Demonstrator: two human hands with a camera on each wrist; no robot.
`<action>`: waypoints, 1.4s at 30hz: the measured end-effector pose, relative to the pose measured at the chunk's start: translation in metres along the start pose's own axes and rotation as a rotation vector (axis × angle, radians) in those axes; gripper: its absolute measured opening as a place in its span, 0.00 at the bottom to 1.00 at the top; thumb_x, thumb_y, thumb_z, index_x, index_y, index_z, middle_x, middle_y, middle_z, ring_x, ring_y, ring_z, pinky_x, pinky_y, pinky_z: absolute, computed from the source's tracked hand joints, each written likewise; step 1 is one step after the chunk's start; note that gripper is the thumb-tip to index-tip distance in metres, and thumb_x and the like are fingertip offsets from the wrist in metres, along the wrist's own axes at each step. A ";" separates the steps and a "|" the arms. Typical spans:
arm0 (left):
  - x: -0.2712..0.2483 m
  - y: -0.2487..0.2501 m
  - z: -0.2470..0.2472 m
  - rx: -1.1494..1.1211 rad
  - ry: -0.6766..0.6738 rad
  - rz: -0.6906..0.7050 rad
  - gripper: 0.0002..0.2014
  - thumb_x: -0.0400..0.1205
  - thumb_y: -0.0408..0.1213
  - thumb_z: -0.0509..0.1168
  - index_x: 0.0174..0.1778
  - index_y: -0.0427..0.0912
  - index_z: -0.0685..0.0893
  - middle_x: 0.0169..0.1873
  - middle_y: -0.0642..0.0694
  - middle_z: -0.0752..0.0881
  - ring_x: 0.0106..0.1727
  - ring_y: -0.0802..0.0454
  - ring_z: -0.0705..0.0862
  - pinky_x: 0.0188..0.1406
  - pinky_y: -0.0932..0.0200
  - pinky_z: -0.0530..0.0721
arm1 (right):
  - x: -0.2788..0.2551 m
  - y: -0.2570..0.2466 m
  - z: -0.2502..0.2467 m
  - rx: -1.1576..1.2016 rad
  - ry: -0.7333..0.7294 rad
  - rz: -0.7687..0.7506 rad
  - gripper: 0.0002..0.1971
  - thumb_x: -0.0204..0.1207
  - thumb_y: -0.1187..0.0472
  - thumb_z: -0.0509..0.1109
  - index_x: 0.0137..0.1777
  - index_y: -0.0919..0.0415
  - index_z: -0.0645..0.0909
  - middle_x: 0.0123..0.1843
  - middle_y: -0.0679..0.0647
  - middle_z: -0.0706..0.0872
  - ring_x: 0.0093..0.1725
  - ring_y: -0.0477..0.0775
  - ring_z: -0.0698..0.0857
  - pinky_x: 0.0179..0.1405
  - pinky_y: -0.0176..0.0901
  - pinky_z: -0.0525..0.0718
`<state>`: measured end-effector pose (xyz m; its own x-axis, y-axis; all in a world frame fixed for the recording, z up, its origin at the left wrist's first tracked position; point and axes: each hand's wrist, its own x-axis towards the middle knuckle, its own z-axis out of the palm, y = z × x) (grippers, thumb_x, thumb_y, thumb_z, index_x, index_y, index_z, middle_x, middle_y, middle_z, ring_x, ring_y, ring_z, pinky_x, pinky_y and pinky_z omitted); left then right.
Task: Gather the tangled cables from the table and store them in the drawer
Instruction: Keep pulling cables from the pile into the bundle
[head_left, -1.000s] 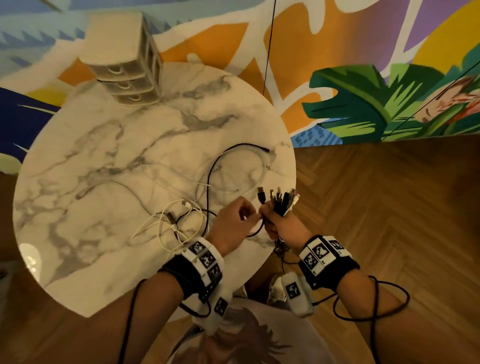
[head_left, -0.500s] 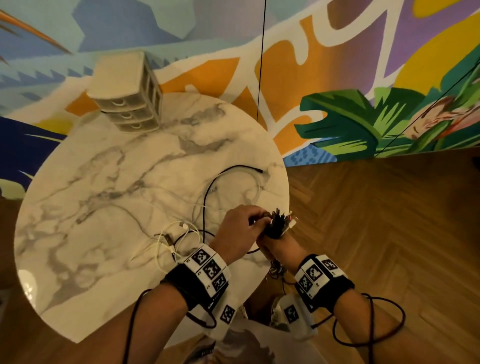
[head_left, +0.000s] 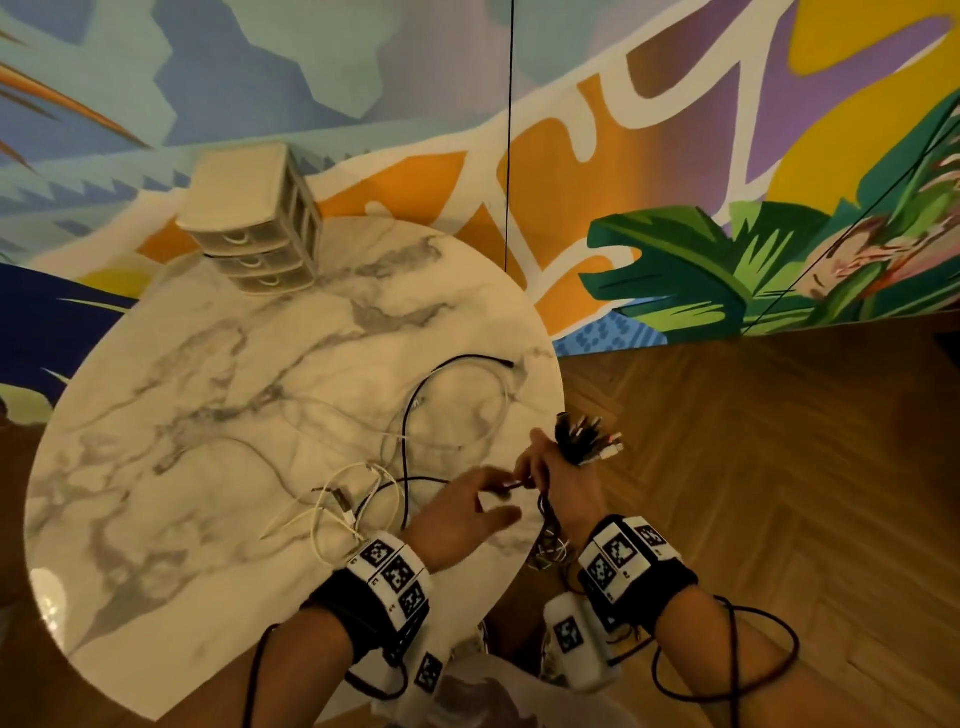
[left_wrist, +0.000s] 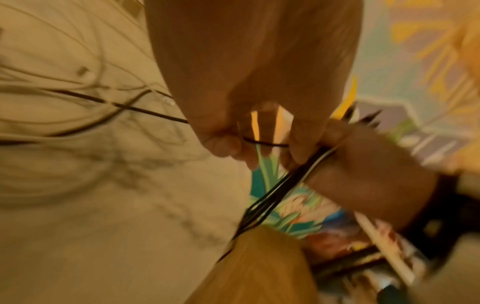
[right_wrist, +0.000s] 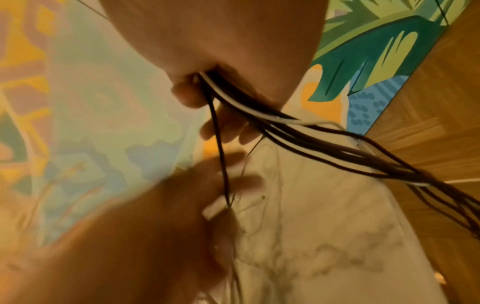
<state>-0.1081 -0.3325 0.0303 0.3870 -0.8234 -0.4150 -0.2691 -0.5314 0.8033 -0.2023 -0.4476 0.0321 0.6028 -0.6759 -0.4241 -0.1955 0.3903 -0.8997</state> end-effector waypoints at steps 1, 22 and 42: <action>-0.001 -0.016 0.004 0.099 -0.077 -0.022 0.13 0.80 0.43 0.67 0.60 0.52 0.81 0.51 0.55 0.84 0.36 0.65 0.79 0.45 0.64 0.78 | 0.001 -0.005 -0.001 0.107 0.005 0.020 0.27 0.85 0.58 0.59 0.21 0.63 0.66 0.25 0.64 0.77 0.30 0.56 0.82 0.40 0.44 0.81; -0.017 0.042 -0.034 1.019 0.312 -0.079 0.22 0.87 0.53 0.43 0.51 0.47 0.80 0.47 0.45 0.86 0.47 0.43 0.85 0.38 0.54 0.74 | -0.024 -0.060 0.005 -0.428 -0.358 0.019 0.28 0.84 0.47 0.57 0.29 0.66 0.80 0.14 0.45 0.71 0.15 0.41 0.67 0.21 0.28 0.64; -0.004 0.058 -0.025 1.166 -0.053 -0.040 0.13 0.83 0.39 0.55 0.39 0.39 0.82 0.44 0.40 0.86 0.45 0.41 0.84 0.29 0.58 0.67 | -0.013 -0.052 -0.003 -0.925 -0.412 0.016 0.19 0.80 0.42 0.63 0.46 0.57 0.84 0.35 0.51 0.81 0.33 0.46 0.77 0.35 0.39 0.73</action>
<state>-0.1037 -0.3546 0.0891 0.3836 -0.7945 -0.4708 -0.9152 -0.3952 -0.0787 -0.2025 -0.4611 0.0839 0.7805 -0.3383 -0.5257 -0.6234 -0.3579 -0.6952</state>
